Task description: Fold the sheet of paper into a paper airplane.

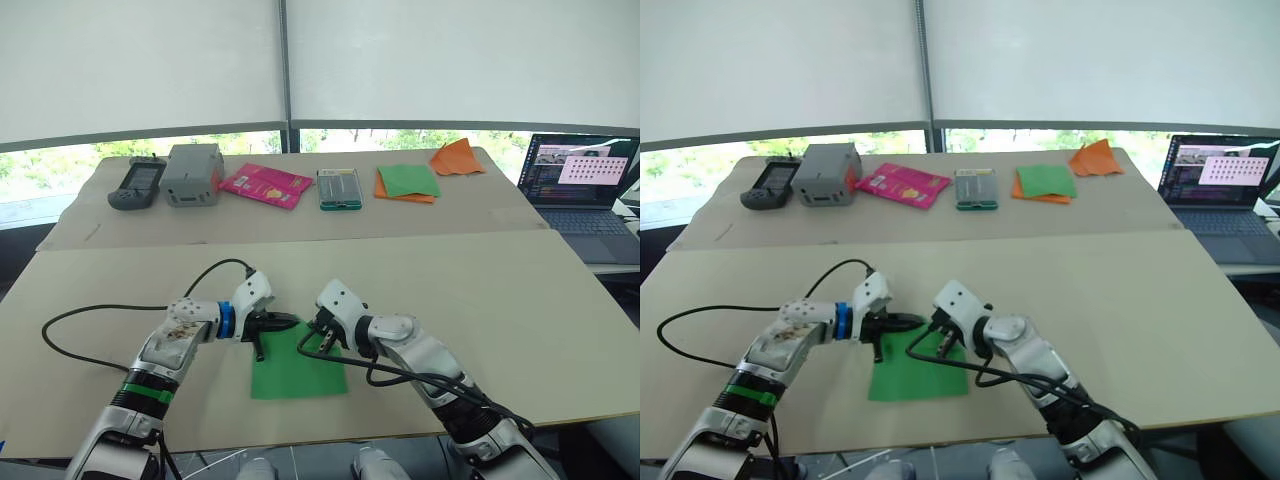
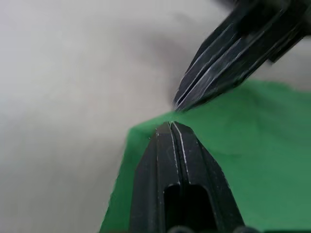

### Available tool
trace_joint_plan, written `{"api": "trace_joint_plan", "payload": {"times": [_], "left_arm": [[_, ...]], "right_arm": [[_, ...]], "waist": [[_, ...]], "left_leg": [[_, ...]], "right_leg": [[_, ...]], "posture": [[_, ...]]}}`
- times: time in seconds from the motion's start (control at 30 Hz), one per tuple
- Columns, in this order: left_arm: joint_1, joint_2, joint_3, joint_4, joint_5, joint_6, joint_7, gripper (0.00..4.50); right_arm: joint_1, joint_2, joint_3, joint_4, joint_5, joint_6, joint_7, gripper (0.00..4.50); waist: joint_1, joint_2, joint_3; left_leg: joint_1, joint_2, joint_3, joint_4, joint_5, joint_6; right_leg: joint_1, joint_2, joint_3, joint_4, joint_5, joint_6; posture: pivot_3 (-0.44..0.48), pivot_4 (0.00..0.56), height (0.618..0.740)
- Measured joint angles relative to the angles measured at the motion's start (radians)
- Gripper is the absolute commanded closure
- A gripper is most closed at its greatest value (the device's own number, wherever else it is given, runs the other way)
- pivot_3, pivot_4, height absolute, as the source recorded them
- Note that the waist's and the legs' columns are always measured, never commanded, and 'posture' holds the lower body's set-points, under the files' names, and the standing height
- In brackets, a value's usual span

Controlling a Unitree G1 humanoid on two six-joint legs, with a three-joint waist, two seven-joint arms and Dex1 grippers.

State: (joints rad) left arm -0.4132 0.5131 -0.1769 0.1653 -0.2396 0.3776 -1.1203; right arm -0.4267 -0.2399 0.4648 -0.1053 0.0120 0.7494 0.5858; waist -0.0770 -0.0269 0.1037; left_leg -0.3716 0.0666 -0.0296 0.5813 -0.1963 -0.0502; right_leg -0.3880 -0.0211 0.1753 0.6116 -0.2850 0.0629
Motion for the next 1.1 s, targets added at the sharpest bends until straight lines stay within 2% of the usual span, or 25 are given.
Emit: {"api": "trace_joint_plan", "payload": {"times": [0.17, 0.6, 0.83, 1.1], "left_arm": [[0.0, 0.002, 0.002, -0.02, -0.019, 0.017, -0.007, 4.5], [0.007, 0.014, -0.084, 0.044, 0.134, -0.171, 0.023, 4.5], [0.014, 0.028, -0.088, 0.046, 0.148, -0.203, 0.023, 4.5], [0.013, 0.028, -0.094, 0.044, 0.155, -0.205, 0.03, 4.5]], "right_arm": [[0.0, 0.004, 0.001, 0.001, 0.0, 0.0, 0.0, 4.47], [0.002, 0.007, 0.002, 0.001, 0.0, 0.001, -0.009, 4.47], [-0.024, 0.035, 0.007, 0.039, -0.001, 0.005, -0.016, 4.47], [-0.022, 0.015, 0.026, 0.022, -0.003, 0.008, -0.017, 4.47]], "waist": [[-0.006, 0.001, 0.0], [-0.013, 0.001, 0.0], [-0.02, 0.001, 0.0], [-0.018, 0.002, -0.001]], "left_leg": [[0.0, 0.0, 0.0, -0.001, 0.0, 0.0], [0.0, 0.0, 0.0, -0.001, 0.0, 0.0], [0.002, 0.0, -0.001, -0.001, 0.0, 0.0], [0.002, 0.0, -0.001, -0.002, 0.0, 0.0]], "right_leg": [[0.0, 0.0, 0.0, 0.0, 0.0, 0.0], [0.001, 0.0, 0.0, 0.0, 0.0, 0.0], [0.001, 0.0, 0.0, 0.0, 0.0, 0.0], [0.001, 0.0, 0.0, 0.0, 0.0, 0.0]], "posture": [[0.0, 0.15, 0.74], [0.0, 0.15, 0.74], [0.0, 0.15, 0.74], [0.0, 0.15, 0.74]]}}
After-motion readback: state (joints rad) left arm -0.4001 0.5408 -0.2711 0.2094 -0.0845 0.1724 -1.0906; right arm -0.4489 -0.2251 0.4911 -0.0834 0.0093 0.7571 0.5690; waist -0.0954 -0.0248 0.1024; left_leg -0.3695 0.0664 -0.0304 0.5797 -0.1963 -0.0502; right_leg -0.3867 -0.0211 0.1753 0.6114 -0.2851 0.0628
